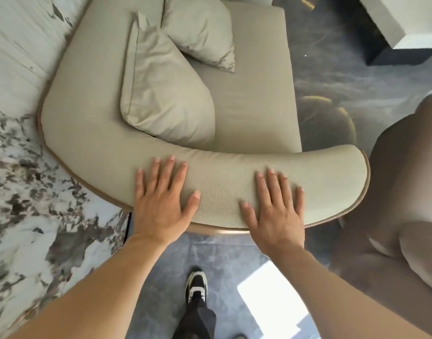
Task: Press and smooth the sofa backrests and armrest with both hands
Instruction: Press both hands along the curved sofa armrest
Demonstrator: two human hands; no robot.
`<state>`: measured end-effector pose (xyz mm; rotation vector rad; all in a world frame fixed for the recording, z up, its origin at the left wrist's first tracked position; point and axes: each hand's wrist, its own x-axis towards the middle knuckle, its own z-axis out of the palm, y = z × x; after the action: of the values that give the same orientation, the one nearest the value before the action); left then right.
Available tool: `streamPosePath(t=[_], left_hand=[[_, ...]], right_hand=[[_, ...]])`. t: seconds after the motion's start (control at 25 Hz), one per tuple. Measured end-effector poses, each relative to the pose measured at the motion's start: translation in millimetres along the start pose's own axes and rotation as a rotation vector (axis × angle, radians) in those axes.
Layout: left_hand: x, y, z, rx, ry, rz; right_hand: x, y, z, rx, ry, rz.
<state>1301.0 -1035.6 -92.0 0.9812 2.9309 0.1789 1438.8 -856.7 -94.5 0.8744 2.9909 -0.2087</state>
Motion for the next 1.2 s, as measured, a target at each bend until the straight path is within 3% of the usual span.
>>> streamPosePath(t=[0.28,1.2], left_hand=[[1.9,-1.5,19.2,0.1,0.147,0.042],[72.5,-10.4,23.4,0.09,0.244,0.063]], right_hand=[[5.3,6.0,21.8,0.012,0.268,-0.046],[76.0,6.8,20.4,-0.03,0.34,-0.067]])
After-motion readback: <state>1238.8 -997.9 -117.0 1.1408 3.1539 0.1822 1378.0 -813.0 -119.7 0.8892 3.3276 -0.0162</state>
